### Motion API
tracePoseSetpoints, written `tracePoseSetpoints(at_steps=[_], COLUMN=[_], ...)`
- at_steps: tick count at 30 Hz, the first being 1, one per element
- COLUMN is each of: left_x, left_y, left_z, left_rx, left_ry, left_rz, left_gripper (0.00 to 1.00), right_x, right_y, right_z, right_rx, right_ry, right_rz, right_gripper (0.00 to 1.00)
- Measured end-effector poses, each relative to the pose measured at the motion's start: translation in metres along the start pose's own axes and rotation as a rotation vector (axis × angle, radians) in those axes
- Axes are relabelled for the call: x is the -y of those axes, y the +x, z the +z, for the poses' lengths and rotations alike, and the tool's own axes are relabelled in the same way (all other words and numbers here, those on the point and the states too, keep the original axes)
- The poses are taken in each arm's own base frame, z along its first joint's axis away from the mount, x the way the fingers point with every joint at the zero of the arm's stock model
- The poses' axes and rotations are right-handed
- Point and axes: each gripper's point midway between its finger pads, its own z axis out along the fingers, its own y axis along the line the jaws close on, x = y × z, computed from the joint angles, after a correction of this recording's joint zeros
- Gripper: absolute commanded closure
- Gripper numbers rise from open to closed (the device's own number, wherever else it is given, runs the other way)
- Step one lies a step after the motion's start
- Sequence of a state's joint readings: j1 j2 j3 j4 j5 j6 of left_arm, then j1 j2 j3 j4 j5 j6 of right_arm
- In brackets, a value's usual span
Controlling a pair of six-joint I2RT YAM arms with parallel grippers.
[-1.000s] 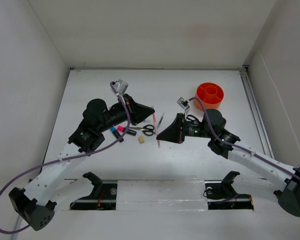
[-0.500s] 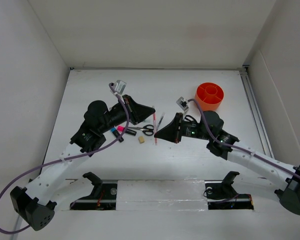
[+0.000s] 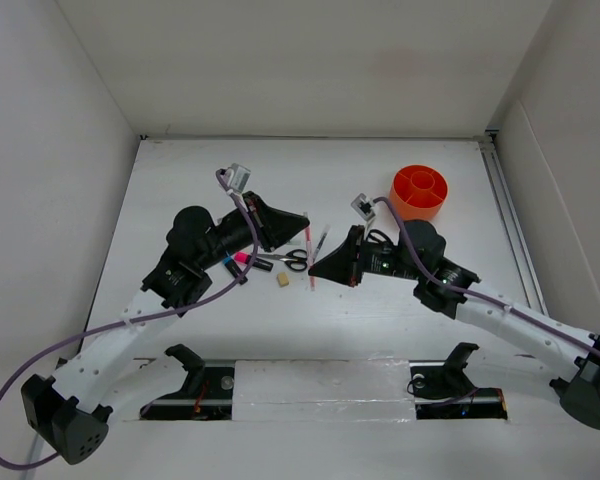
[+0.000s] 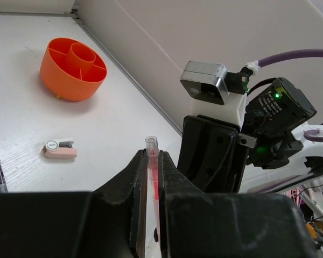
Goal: Sort the stationery into containers
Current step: Close the pen cap on the pen.
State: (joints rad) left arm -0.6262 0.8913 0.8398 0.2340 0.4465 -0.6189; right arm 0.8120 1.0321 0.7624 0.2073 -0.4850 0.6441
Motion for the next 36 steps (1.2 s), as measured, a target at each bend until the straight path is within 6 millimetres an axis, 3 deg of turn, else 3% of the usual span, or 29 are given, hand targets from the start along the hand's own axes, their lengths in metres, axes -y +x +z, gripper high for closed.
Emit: tracePoseSetpoints(at_steps=[36], left_x=[0.0], left_y=[0.003], left_z=[0.0], left_rx=[0.009], left_ry=[0.032], left_rz=[0.02], left_gripper=[1.0], right_x=[-0.002], right_y=[0.005], right_z=[0.014], right_rx=[-0.049], right_ry=[-0.051], right_rz=[0.016], right_gripper=[1.0])
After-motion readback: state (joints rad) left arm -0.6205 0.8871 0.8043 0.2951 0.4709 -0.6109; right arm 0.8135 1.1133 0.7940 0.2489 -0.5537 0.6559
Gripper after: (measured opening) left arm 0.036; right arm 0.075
